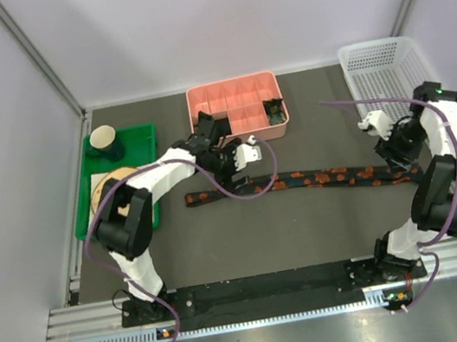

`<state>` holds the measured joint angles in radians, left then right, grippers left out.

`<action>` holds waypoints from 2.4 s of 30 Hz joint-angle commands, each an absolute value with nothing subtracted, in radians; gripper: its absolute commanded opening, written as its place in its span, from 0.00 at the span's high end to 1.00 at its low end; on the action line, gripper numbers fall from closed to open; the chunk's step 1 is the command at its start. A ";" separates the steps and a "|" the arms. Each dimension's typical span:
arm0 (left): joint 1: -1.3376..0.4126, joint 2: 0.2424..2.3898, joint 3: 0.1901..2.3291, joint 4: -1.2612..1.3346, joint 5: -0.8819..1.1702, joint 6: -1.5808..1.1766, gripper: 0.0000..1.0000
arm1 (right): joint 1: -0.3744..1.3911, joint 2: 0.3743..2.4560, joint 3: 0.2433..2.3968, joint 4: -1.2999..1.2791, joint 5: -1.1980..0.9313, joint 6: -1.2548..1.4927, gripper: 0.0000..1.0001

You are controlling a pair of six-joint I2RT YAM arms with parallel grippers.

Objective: Roll the ties
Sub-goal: Flatten out the tie at the center of the board.

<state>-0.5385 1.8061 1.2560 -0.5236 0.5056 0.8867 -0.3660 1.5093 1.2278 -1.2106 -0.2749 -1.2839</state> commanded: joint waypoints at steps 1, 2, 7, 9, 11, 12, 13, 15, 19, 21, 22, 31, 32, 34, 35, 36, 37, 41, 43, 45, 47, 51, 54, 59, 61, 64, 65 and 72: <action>-0.600 1.907 1.354 -0.491 0.554 0.856 0.01 | -0.488 1.471 1.273 -1.237 -0.246 -1.316 0.37; -0.607 1.936 1.377 -0.489 0.543 0.854 0.01 | -0.532 1.459 1.234 -1.215 -0.229 -1.321 0.29; -0.637 2.008 1.428 -0.495 0.535 0.867 0.01 | -0.610 1.382 1.030 -0.969 -0.083 -1.407 0.01; -0.638 2.034 1.451 -0.494 0.531 0.862 0.01 | -0.624 1.385 0.945 -0.899 -0.037 -1.416 0.01; -0.640 2.057 1.471 -0.498 0.529 0.858 0.02 | -0.627 1.402 0.901 -0.812 -0.019 -1.416 0.02; -0.640 2.065 1.479 -0.506 0.526 0.857 0.02 | -0.626 1.410 0.891 -0.784 -0.009 -1.413 0.05; -0.641 2.071 1.486 -0.520 0.526 0.856 0.03 | -0.627 1.417 0.884 -0.758 -0.003 -1.411 0.08; -0.641 2.085 1.499 -0.531 0.523 0.856 0.05 | -0.626 1.451 0.888 -0.710 -0.003 -1.391 0.17; -0.640 2.080 1.491 -0.526 0.515 0.851 0.05 | -0.626 1.494 0.955 -0.728 0.005 -1.345 0.37; -0.641 2.079 1.486 -0.520 0.512 0.851 0.05 | -0.626 1.490 0.963 -0.739 0.005 -1.339 0.51; -0.640 2.077 1.485 -0.515 0.511 0.847 0.05 | -0.624 1.486 0.965 -0.733 0.005 -1.341 0.55; -0.640 2.086 1.482 -0.500 0.543 0.848 0.03 | -0.620 1.407 0.959 -0.771 -0.038 -1.390 0.94; -0.640 2.085 1.486 -0.500 0.551 0.847 0.02 | -0.618 1.407 0.966 -0.813 -0.044 -1.399 0.84; -0.641 2.091 1.494 -0.505 0.552 0.850 0.01 | -0.618 1.396 0.963 -0.863 -0.064 -1.420 0.35; -0.641 2.091 1.496 -0.508 0.552 0.853 0.01 | -0.620 1.391 0.956 -0.889 -0.064 -1.437 0.15; -0.643 2.091 1.497 -0.511 0.548 0.853 0.01 | -0.618 1.385 0.942 -0.885 -0.064 -1.436 0.14; -0.641 2.091 1.497 -0.512 0.548 0.854 0.01 | -0.618 1.381 0.911 -0.871 -0.063 -1.436 0.14; -0.641 2.089 1.496 -0.517 0.542 0.864 0.01 | -0.597 1.419 0.845 -0.717 -0.035 -1.407 0.29; -0.641 2.089 1.493 -0.517 0.538 0.865 0.01 | -0.591 1.443 0.834 -0.643 -0.025 -1.378 0.35; -0.641 2.091 1.490 -0.517 0.537 0.865 0.02 | -0.583 1.471 0.853 -0.603 -0.025 -1.336 0.44; -0.643 2.091 1.486 -0.515 0.535 0.861 0.02 | -0.575 1.491 0.859 -0.571 -0.014 -1.315 0.64; -0.643 2.092 1.485 -0.509 0.534 0.853 0.02 | -0.546 1.506 0.871 -0.563 0.021 -1.298 0.92; -0.641 2.089 1.482 -0.502 0.529 0.845 0.02 | -0.510 1.426 0.894 -0.600 0.021 -1.302 1.00; -0.640 2.072 1.460 -0.485 0.529 0.839 0.02 | -0.385 1.257 0.887 -0.676 0.043 -1.338 1.00; -0.641 2.069 1.450 -0.483 0.529 0.833 0.03 | -0.297 1.189 0.858 -0.689 0.087 -1.360 1.00; -0.641 2.068 1.443 -0.480 0.531 0.827 0.03 | -0.223 1.120 0.796 -0.701 0.101 -1.387 1.00; -0.641 2.066 1.443 -0.482 0.531 0.825 0.03 | -0.221 1.112 0.769 -0.696 0.104 -1.397 1.00; -0.641 2.066 1.450 -0.479 0.532 0.816 0.03 | -0.357 1.170 0.690 -0.552 0.150 -1.538 1.00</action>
